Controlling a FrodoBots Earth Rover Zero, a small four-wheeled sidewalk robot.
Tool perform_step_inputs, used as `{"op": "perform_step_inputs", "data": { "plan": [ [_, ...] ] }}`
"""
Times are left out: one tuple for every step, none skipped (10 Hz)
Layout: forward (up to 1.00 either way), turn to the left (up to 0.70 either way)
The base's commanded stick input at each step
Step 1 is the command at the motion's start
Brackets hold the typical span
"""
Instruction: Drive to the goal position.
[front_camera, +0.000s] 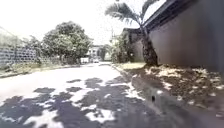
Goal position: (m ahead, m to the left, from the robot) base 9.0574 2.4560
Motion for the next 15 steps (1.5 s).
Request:
{"op": "perform_step_inputs", "data": {
  "plan": [
    [0.98,0.00],
    [0.98,0.00],
    [0.98,0.19],
    [0.98,0.35],
    [0.98,0.19],
    [0.98,0.00],
    [0.98,0.00],
    [0.98,0.00],
    [0.98,0.00],
    [0.98,0.00],
    [0.98,0.00],
    [0.98,0.00],
    [0.98,0.00],
    [0.98,0.00],
    [0.98,-0.16]
  ]
}}
